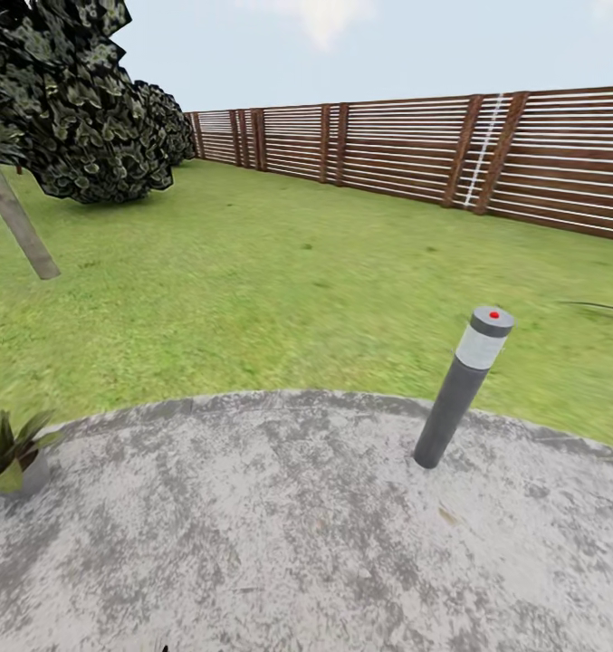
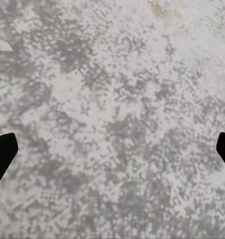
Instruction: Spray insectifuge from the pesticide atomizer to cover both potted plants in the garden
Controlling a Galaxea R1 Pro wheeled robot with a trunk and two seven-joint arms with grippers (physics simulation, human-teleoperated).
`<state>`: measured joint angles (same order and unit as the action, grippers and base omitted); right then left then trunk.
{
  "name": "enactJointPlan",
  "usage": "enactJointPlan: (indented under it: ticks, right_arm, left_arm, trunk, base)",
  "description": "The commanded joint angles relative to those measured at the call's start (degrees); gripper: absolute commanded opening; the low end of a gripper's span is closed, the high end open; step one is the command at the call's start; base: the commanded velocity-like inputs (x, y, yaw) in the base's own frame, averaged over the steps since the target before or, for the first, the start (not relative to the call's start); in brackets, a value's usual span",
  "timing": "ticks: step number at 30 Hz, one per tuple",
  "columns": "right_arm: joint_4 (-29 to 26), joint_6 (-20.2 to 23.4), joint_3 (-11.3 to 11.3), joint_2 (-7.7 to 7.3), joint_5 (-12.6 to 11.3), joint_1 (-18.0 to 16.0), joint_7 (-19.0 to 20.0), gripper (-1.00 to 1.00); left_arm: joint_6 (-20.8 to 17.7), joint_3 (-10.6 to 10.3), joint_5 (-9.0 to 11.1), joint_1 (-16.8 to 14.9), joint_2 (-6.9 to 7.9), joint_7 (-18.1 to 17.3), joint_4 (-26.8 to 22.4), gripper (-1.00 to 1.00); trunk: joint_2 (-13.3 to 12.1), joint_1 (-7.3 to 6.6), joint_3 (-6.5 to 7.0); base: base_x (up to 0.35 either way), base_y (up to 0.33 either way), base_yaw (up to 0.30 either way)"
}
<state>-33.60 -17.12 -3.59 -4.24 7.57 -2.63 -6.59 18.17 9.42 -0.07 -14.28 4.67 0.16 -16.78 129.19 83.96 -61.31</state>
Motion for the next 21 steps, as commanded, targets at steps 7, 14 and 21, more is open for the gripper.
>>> enactJointPlan:
  ticks: [7,14,21]
  right_arm:
    - [0.0,-0.1,-0.1,0.02,0.6,0.0,-0.3,1.00]
    - [0.0,-0.1,-0.1,0.02,0.6,0.0,-0.2,1.00]
    - [0.0,-0.1,-0.1,0.02,0.6,0.0,-0.3,1.00]
  left_arm:
    - [0.2,0.1,0.0,0.0,-0.01,0.0,0.1,1.00]
    - [0.2,0.1,0.0,0.0,-0.01,0.0,0.1,1.00]
    - [0.3,0.1,0.0,0.0,-0.01,0.0,0.1,1.00]
  trunk:
    - [0.0,0.03,-0.04]
    - [0.0,0.03,-0.04]
    - [0.0,0.03,-0.04]
  base:
    - [0.337,0.002,0.273]
    - [0.337,0.000,0.273]
    - [0.337,0.000,0.273]
